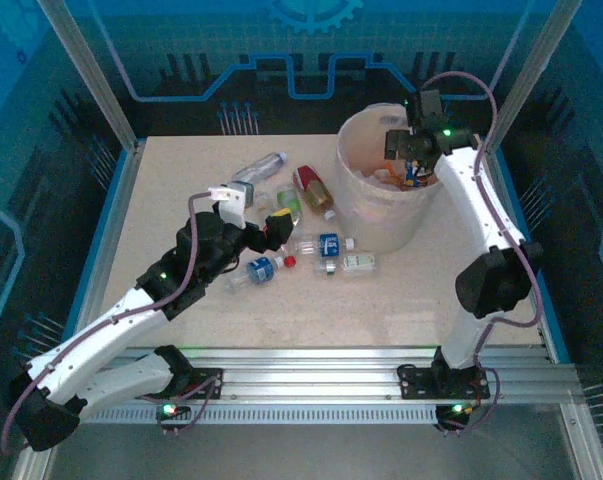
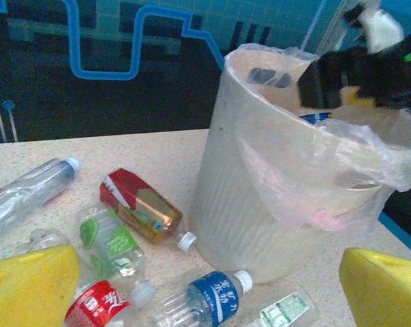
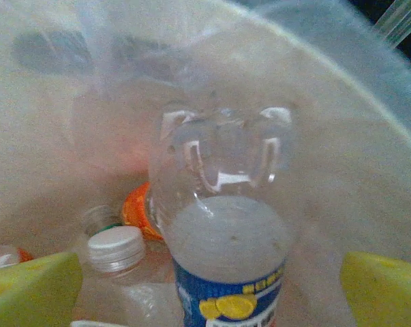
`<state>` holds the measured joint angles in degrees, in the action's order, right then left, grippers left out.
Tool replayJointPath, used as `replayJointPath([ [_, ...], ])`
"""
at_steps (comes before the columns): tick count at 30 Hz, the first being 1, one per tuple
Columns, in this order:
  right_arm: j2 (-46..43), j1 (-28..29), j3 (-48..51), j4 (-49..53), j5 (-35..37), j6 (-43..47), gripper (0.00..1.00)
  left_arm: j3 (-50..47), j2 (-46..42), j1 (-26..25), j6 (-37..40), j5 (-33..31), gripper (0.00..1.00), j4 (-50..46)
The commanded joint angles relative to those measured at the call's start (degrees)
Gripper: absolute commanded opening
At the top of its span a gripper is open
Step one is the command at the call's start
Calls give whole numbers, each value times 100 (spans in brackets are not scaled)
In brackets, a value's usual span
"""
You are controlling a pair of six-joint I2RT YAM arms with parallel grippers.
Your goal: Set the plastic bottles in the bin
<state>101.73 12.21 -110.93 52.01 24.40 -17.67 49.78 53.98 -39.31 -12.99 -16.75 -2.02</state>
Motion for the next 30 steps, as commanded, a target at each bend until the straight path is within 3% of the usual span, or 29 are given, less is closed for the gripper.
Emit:
replayJointPath([
  [1,-552,-60,-280,131,-149,100,100,238,8,47,80,-384,99,-330],
  [9,-1164,-56,-344,335,-918,99,100,324,68,155,-263,-959,99,-1286],
  [20,-2080,1,365,298,-1726,-197,100,232,437,625,-1197,-819,99,-2872],
  [30,-2568,2,972,161,-1598,-389,100,707,1406,680,-125,-394,99,-3878],
])
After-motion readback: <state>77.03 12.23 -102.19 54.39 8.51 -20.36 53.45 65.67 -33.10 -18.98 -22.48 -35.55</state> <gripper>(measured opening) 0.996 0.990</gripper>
